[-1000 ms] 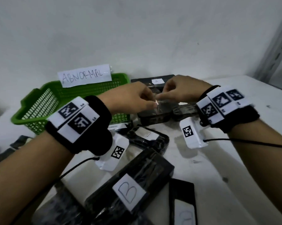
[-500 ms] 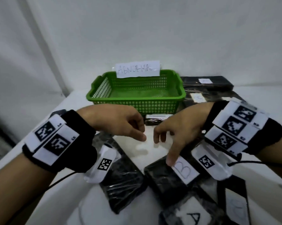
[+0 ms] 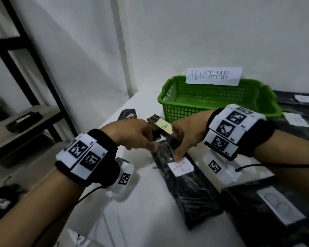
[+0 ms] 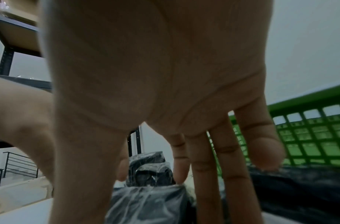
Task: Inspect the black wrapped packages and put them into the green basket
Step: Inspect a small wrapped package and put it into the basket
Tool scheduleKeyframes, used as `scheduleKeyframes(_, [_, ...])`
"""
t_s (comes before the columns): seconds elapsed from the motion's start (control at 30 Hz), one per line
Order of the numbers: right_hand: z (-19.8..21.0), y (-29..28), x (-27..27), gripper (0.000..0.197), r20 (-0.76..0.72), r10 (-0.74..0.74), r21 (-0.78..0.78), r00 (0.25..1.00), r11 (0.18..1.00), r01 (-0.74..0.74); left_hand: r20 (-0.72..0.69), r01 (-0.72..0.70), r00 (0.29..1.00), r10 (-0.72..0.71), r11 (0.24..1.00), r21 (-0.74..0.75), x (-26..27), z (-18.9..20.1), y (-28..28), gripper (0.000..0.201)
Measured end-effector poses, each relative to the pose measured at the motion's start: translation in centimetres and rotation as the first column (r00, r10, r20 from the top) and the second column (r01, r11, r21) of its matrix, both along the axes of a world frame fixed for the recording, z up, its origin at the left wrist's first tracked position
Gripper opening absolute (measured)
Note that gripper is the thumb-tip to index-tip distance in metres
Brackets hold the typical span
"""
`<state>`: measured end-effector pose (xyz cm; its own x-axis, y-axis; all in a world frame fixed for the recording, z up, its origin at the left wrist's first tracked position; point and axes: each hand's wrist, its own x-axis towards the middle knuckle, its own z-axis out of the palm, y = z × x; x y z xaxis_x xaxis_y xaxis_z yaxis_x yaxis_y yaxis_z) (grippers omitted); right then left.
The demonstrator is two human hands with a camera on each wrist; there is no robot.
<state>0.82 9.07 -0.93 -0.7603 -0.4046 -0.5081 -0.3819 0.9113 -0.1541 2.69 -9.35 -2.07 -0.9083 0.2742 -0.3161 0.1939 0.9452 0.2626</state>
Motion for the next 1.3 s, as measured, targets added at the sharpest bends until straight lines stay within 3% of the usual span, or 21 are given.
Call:
scheduleKeyframes(0.07, [-0.6, -0.4, 0.1, 0.051, 0.05, -0.037, -0.058, 0.998, 0.998, 0.039, 0.141, -0.031, 0.989, 0.033, 0.999, -0.021, 0.2, -0.9, -0.1, 0.029])
scheduleKeyframes(0.17, [-1.2, -0.8, 0.7, 0.08, -0.023, -0.089, -0.097, 0.996, 0.992, 0.086, 0.205, -0.033, 0.979, 0.017, 0.997, 0.075, 0.5, -2.1, -0.5, 0.033])
scheduleKeyframes(0.2, [-1.1, -0.7, 1.0, 0.086, -0.016, -0.113, -0.139, 0.993, 0.984, 0.11, 0.178, -0.035, 0.984, 0.009, 0.989, 0.143, 0.6, -2.2, -0.8, 0.032])
scheduleKeyframes(0.27, [-0.1, -0.5, 1.4, 0.075, 0.001, -0.175, -0.293, 0.985, 0.941, 0.168, 0.045, -0.059, 0.998, 0.046, 0.931, 0.361, 0.5, -1.8, -1.8, 0.023])
scheduleKeyframes(0.33, [1.8, -0.1, 1.6, 0.053, -0.066, -0.255, -0.456, 0.965, 0.868, 0.198, -0.114, -0.061, 0.978, 0.175, 0.76, 0.647, 0.3, -0.8, -2.8, 0.011])
scheduleKeyframes(0.4, [3.5, 0.3, 1.5, 0.04, -0.145, -0.334, -0.581, 0.931, 0.791, 0.193, -0.178, -0.014, 0.945, 0.273, 0.579, 0.815, 0.1, 0.3, -3.2, 0.01])
scheduleKeyframes(0.47, [4.7, 0.9, 1.5, 0.036, -0.181, -0.375, -0.637, 0.909, 0.749, 0.182, -0.24, 0.063, 0.931, 0.277, 0.524, 0.849, 0.0, 1.2, -2.5, 0.009])
scheduleKeyframes(0.6, [5.5, 3.5, 1.1, 0.037, -0.261, -0.445, -0.678, 0.856, 0.716, 0.165, -0.357, 0.178, 0.891, 0.28, 0.508, 0.843, -0.9, 3.0, 0.4, 0.008])
scheduleKeyframes(0.67, [5.4, 6.1, 0.5, 0.038, -0.273, -0.547, -0.796, 0.791, 0.591, 0.133, -0.349, 0.184, 0.889, 0.297, 0.466, 0.865, -2.0, 3.8, 1.6, 0.014])
scheduleKeyframes(0.77, [4.8, 10.0, 0.0, 0.046, -0.111, -0.717, -0.961, 0.688, 0.255, 0.11, -0.259, 0.09, 0.888, 0.38, 0.41, 0.908, -3.8, 3.6, 2.8, 0.043])
scheduleKeyframes(0.83, [3.9, 12.0, 0.1, 0.042, -0.033, -0.774, -0.984, 0.633, 0.136, 0.115, -0.174, 0.032, 0.899, 0.402, 0.336, 0.941, -4.6, 2.9, 4.5, 0.05])
scheduleKeyframes(0.9, [2.8, 13.1, 0.5, 0.04, -0.05, -0.802, -0.983, 0.596, 0.147, 0.115, -0.113, 0.042, 0.923, 0.369, 0.195, 0.98, -5.2, 2.5, 6.6, 0.048])
scheduleKeyframes(0.97, [2.1, 14.1, 1.3, 0.048, -0.258, -0.821, -0.93, 0.509, 0.354, 0.101, -0.124, 0.082, 0.93, 0.347, 0.132, 0.988, -5.9, 2.8, 8.8, 0.042])
scheduleKeyframes(1.0, [2.2, 14.9, 1.7, 0.051, -0.359, -0.814, -0.884, 0.457, 0.454, 0.114, -0.126, 0.091, 0.934, 0.335, 0.118, 0.989, -6.4, 3.2, 9.8, 0.039])
scheduleKeyframes(1.03, [2.4, 15.6, 1.9, 0.055, -0.404, -0.809, -0.856, 0.427, 0.499, 0.136, -0.12, 0.09, 0.941, 0.317, 0.107, 0.99, -6.8, 3.6, 10.4, 0.037])
scheduleKeyframes(1.07, [2.7, 16.4, 2.0, 0.058, -0.392, -0.815, -0.858, 0.427, 0.492, 0.151, -0.114, 0.087, 0.952, 0.284, 0.104, 0.991, -7.1, 3.9, 10.9, 0.035])
scheduleKeyframes(1.1, [3.0, 17.3, 2.2, 0.061, -0.325, -0.83, -0.895, 0.452, 0.425, 0.137, -0.112, 0.086, 0.966, 0.234, 0.118, 0.989, -7.3, 4.1, 11.7, 0.034])
scheduleKeyframes(1.2, [3.7, 19.0, 2.3, 0.054, -0.097, -0.812, -0.992, 0.575, 0.127, 0.014, -0.132, 0.108, 0.986, 0.103, 0.209, 0.972, -7.5, 4.3, 13.6, 0.038])
scheduleKeyframes(1.3, [4.1, 19.4, 2.9, 0.049, -0.118, -0.804, -0.992, 0.583, 0.075, -0.098, -0.15, 0.135, 0.986, 0.072, 0.187, 0.973, -6.8, 4.4, 15.8, 0.048])
